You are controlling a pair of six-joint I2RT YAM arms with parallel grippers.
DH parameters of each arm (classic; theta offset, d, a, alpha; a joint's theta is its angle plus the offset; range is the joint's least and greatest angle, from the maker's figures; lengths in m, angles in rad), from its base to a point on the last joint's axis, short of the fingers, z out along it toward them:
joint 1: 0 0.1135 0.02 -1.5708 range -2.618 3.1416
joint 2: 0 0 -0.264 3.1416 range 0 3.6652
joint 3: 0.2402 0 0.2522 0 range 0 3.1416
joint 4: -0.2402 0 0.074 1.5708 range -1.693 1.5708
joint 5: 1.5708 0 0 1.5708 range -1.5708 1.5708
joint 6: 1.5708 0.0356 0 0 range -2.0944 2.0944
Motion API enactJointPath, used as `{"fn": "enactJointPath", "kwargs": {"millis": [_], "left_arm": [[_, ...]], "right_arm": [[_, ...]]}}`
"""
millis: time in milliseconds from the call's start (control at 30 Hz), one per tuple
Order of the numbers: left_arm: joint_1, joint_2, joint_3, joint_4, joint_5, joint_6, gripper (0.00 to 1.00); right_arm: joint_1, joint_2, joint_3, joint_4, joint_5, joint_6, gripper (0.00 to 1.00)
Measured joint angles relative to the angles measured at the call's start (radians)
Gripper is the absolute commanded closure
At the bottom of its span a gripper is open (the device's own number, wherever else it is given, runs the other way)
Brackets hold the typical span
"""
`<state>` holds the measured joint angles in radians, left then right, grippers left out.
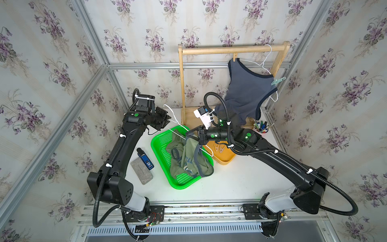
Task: Remove the clothespins securing tank tops to the hanger
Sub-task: Remove the tank top from the hanger.
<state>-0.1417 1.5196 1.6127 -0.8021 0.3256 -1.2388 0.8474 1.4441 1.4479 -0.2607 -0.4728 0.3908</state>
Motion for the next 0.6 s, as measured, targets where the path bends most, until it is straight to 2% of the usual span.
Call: {"fn": "enactJointPath", "kwargs": {"millis": [100, 400, 600], "left_arm": [[0.005, -0.001, -0.013, 0.016, 0.017, -0.035, 0.99], [0.027, -0.002, -0.017, 0.016, 0.044, -0.064, 1.0], [0.05, -0.013, -0.014, 0.019, 0.063, -0.078, 1.0]], "right_arm": [[0.002, -0.004, -0.014, -0.022, -0.008, -0.025, 1.0], [0.002, -0.01, -0.051, 0.009, 0.005, -0.061, 1.0], [0.002, -0.01, -0.068, 0.034, 0.011, -0.08, 0.96]]}}
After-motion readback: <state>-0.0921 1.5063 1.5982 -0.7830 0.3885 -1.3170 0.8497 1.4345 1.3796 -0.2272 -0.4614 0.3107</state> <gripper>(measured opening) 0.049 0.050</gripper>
